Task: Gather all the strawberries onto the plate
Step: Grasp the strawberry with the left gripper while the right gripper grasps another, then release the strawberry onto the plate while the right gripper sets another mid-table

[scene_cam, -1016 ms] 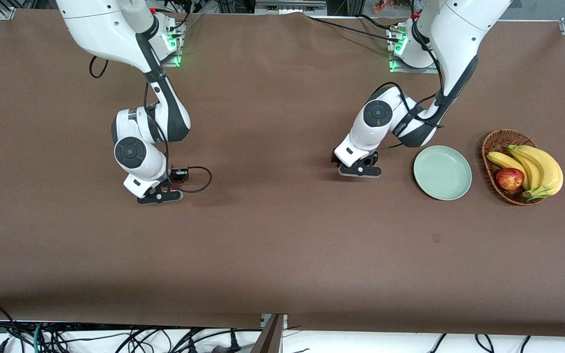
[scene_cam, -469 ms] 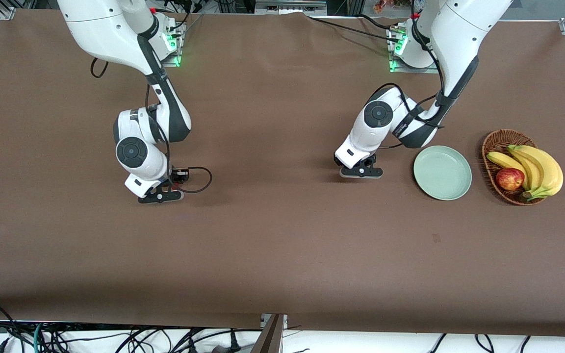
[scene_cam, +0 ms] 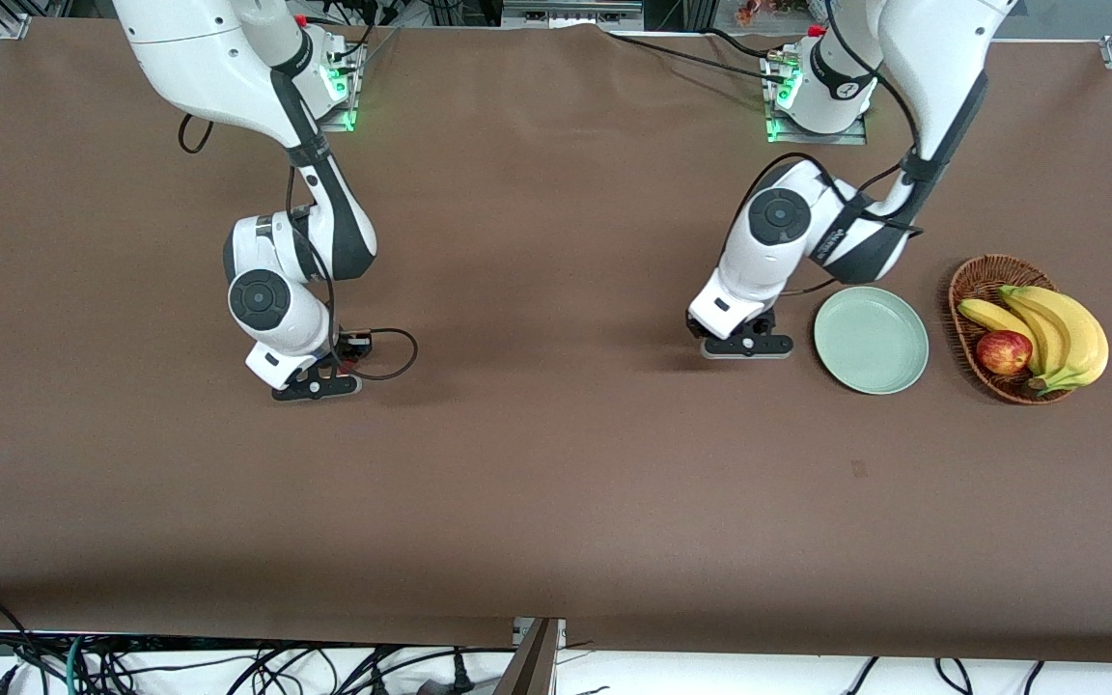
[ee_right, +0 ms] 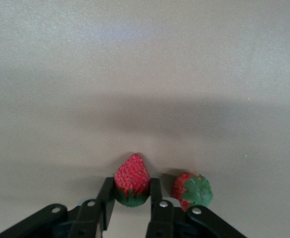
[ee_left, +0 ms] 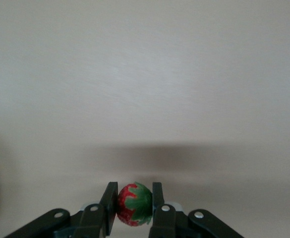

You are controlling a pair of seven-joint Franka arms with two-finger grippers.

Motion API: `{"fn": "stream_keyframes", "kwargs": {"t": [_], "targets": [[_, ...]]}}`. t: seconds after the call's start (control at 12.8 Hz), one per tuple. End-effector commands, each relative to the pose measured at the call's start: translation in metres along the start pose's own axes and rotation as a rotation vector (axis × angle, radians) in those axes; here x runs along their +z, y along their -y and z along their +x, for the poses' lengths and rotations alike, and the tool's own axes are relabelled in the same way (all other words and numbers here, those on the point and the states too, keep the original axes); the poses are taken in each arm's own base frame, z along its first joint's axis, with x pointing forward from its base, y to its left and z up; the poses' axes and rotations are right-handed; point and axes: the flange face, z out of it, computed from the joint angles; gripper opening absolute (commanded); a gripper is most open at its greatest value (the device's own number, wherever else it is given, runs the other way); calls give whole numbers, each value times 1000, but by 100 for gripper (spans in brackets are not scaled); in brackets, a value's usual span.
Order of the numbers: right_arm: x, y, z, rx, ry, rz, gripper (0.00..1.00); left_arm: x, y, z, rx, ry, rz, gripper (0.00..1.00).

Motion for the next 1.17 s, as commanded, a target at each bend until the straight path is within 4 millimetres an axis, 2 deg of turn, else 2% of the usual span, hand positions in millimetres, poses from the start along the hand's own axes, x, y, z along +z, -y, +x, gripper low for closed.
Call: {"fn": "stream_keyframes", "kwargs": {"t": [0.0,0.16,0.39,0.55,0.62,0.7,0.94,1.09], "targets": [[-1,1,-3,-9,-11,19,21,-11,64,18,58,50,-3,15],[-11,7,1,-11,-21,25,20,-11,128,33,89,84,-27,15],[-38,30,12,24,-37,111,20,-1,213,43,126,98,-43,15],[-58,63,23,53,-52,199,20,11,254,40,118,128,-43,15],[-66,82,27,96,-61,231,20,20,267,38,117,143,-43,15],[-73,111,33,130,-71,252,20,30,278,35,120,163,-40,15],[-86,202,45,273,-86,313,20,56,290,26,121,212,-40,17],[-90,269,45,404,-82,368,20,62,294,24,128,223,-41,21]]}}
